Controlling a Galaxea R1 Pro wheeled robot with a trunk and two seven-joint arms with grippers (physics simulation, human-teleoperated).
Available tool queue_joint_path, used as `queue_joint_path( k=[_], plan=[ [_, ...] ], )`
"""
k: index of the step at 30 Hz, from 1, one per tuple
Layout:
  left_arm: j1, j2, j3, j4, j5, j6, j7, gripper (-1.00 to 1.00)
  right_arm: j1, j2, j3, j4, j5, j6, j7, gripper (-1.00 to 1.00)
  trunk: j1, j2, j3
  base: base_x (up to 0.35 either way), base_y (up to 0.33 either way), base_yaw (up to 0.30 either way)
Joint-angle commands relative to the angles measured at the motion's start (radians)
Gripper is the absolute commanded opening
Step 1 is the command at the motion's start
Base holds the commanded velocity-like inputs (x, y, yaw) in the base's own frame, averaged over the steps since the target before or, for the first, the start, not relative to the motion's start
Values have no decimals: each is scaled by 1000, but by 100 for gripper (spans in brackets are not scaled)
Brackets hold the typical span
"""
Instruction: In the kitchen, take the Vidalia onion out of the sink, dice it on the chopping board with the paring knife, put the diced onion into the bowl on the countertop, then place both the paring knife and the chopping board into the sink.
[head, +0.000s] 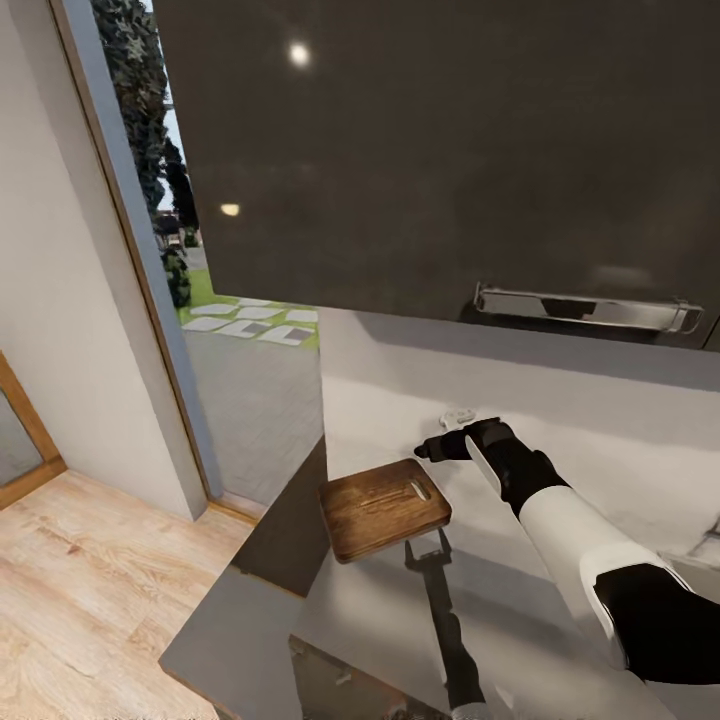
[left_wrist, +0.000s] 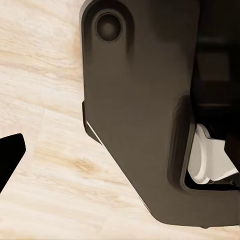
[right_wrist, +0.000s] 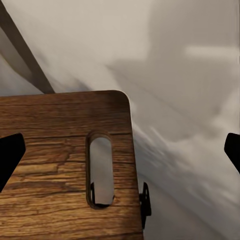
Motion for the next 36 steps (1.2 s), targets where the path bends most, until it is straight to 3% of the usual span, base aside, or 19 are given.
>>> queue_joint_path(
  k=[1, 31, 36],
  plan=[
    [0, 0, 0, -1, 1, -2, 0, 100, -1, -2, 6, -1, -3, 5, 0, 100, 1, -2, -3, 0, 0, 0],
    [0, 7, 1, -2, 1, -2, 0, 100, 2, -4, 6, 5, -2, 14, -6, 100, 1, -2, -9, 0, 0, 0],
    [0, 5, 1, -2, 1, -1, 0, 100, 2, -4, 6, 5, -3, 45, -6, 100, 1, -2, -9, 0, 0, 0]
  ],
)
